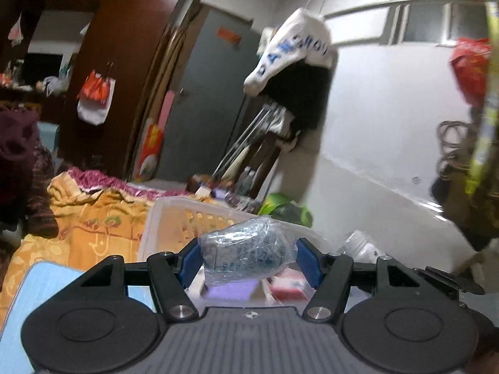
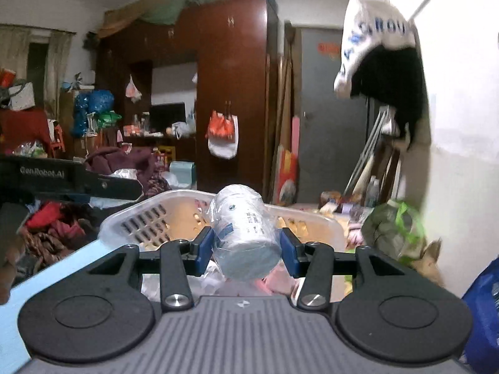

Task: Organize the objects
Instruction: 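Drop the clear bag and white bottle into the white basket, then grasp an open blue box with the left tool while the right tool grasps a purple box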

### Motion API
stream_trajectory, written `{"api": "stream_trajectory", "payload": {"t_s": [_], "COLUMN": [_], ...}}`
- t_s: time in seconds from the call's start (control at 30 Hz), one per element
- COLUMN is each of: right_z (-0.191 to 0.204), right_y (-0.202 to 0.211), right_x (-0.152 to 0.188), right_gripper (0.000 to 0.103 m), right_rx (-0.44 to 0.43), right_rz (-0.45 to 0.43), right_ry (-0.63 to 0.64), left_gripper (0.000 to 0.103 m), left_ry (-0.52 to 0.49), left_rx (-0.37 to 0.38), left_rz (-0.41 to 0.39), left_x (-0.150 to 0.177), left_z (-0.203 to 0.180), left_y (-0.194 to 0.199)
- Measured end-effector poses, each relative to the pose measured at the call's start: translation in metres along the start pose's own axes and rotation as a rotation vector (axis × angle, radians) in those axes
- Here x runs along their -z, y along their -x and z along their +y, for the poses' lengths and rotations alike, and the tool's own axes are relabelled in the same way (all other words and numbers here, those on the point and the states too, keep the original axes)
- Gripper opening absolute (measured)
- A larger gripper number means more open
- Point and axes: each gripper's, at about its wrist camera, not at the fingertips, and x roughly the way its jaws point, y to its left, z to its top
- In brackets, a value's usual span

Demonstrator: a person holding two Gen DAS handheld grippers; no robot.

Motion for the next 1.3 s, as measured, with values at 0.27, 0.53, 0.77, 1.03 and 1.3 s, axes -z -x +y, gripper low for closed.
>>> {"api": "stream_trajectory", "payload": {"t_s": [0.27, 0.53, 0.77, 1.03, 1.3], "right_z": [-0.001, 0.056, 0.086, 0.096, 0.041], "right_y": [0.023, 0.011, -0.039, -0.029, 0.031], "right_x": [0.017, 0.084, 0.092, 0.095, 0.114], "right_gripper": [0.103, 0.078, 0.058, 0.039, 0.039], "right_rx": [-0.054, -0.221, -0.218, -0.173, -0.149], "right_rz": [-0.111, 0.125, 0.188, 0.193, 0.127], "right_ry": [-0.063, -0.015, -0.021, 0.004, -0.087], "left_gripper": [0.096, 0.097, 0.097, 0.097, 0.097], "left_ry": [-0.022, -0.03, 0.065, 0.062, -0.028], "left_rx": [-0.044, -0.074, -0.104, -0.128, -0.084], "left_rz": [0.027, 0.043, 0.07, 0.045, 0.105], "left_x": [0.014, 0.078, 0.1, 0.11, 0.113], "left_z": [0.016, 0.049, 0.091, 0.095, 0.056], "left_y": [-0.014, 0.044, 0.049, 0.051, 0.025]}}
